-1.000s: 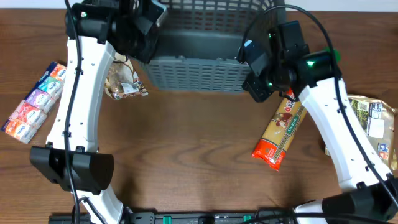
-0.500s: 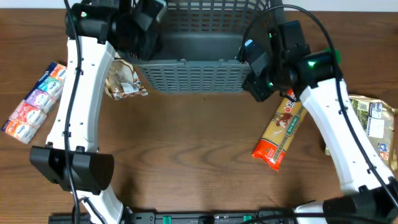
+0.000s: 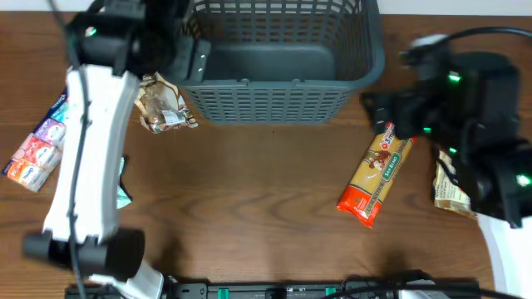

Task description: Pack container

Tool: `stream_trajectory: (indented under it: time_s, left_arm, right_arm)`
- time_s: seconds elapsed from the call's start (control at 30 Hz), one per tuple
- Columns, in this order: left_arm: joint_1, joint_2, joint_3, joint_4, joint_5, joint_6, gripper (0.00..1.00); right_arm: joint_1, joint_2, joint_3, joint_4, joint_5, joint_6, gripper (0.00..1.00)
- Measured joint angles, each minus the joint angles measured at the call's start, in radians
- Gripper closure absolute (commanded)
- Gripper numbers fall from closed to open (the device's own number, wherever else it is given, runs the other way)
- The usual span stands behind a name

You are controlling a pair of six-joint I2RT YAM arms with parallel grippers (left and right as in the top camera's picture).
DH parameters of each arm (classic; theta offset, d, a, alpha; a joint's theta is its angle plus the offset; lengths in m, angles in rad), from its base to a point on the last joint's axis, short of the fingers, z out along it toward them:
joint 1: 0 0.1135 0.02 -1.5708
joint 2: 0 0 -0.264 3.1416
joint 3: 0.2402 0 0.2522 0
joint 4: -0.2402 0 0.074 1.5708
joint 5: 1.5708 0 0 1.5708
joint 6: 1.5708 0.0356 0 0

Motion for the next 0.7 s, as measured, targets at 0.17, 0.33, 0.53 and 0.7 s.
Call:
stream_trajectory:
  time_s: [0.17,0.33,0.53,0.7]
  left_arm:
    - [0.026,-0.174,0.018,-0.113,-0.101,-0.108,0.01]
    - [0.039,-0.282,0.023,-0.207,-0.135,-0.143,0.01]
    - [0.039,-0.295,-0.078,-0.222,-0.139,-0.078,0.01]
    - [0.039,-0.283,-0.226,-0.167,-0.139,-0.037,0.01]
  right_arm:
    - [-0.176,-0.005,0.002,-0.113,0.045,0.193,0.01]
    - [-0.304,0.049,0.002,-0.239,0.04,0.357,0.01]
    - [-0.317,0.154,-0.017,-0.257,0.034,0.468,0.01]
    - [-0.317,0.246,-0.12,-0.186,0.01,0.503,0.01]
